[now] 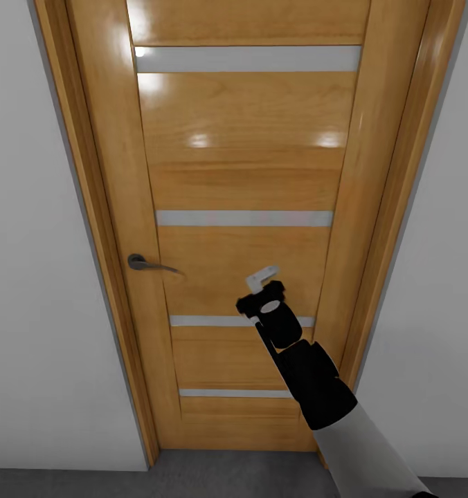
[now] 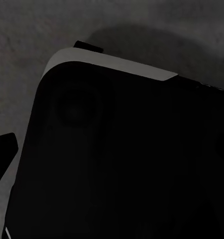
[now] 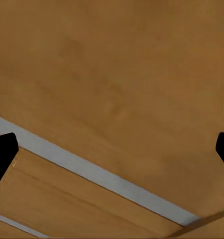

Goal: Move the two storage containers from the living room to the garage. In the garage, place one container on the floor and stack the other container on top of it (either order is fine).

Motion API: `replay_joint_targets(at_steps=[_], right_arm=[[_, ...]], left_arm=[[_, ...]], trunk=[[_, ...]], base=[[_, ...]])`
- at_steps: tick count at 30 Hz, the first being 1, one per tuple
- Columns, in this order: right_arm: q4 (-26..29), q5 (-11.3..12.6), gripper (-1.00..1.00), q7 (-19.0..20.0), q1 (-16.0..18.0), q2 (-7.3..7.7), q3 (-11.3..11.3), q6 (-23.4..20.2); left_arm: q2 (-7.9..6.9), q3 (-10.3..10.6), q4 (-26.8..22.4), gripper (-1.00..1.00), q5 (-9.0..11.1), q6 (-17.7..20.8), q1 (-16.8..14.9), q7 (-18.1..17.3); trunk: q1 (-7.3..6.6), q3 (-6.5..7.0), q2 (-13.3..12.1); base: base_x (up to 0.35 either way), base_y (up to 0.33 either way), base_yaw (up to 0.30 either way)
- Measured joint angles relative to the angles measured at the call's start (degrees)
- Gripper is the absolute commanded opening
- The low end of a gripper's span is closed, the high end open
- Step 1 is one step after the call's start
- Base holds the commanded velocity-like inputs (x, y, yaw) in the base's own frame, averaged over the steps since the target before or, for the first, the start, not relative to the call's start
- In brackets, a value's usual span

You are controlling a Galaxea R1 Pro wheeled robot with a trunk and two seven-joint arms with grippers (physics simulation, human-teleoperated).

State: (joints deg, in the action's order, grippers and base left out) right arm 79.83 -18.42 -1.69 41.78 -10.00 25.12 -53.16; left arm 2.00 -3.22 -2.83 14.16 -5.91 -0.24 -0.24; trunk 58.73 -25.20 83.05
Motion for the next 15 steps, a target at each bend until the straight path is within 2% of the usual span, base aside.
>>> replay_joint_targets(at_steps=[8, 15], right_arm=[[-0.35, 4.42, 1.00, 0.06, 0.00, 0.00, 0.23, 2.74], [-0.71, 5.21, 1.00, 0.02, 0.00, 0.00, 0.35, 4.49]], left_arm=[[0.00, -0.07, 0.00, 1.00, 0.09, 0.00, 0.00, 0.00], [-0.05, -0.15, 0.06, 1.00, 0.18, 0.00, 0.00, 0.00]], trunk=[[0.00, 0.00, 0.00], [0.00, 0.00, 0.00]], base=[[0.000, 0.000, 0.000], [0.000, 0.000, 0.000]])
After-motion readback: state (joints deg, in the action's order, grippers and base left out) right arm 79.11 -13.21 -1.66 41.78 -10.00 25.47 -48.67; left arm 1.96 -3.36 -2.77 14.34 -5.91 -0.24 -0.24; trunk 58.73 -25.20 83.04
